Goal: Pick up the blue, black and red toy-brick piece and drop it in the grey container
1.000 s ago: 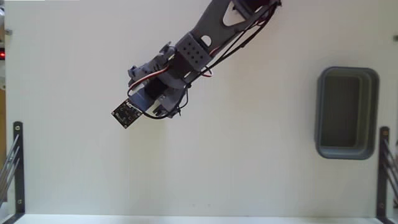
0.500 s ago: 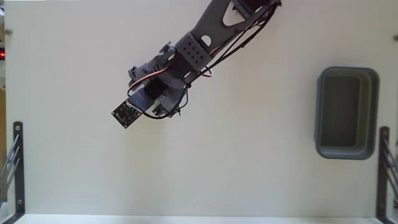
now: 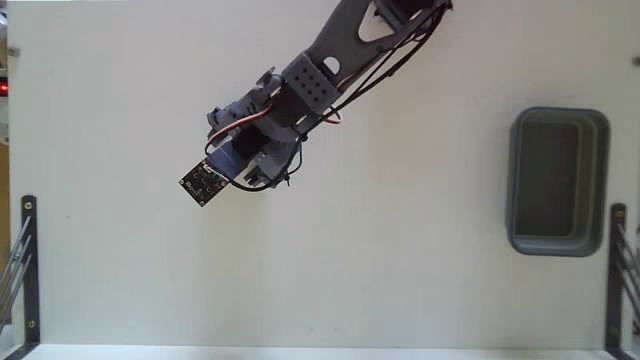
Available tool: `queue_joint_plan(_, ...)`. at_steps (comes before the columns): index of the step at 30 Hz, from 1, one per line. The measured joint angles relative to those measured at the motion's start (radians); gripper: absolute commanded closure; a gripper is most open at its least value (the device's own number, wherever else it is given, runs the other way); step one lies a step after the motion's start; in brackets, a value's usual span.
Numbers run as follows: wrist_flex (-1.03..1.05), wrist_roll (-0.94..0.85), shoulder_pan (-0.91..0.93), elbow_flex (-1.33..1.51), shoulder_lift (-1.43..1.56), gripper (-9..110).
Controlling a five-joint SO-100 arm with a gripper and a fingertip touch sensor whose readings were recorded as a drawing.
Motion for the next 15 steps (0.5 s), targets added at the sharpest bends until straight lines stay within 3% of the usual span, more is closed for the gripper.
queue_joint_plan(15, 0.000, 0.000, 0.000, 0.000, 0.000, 29)
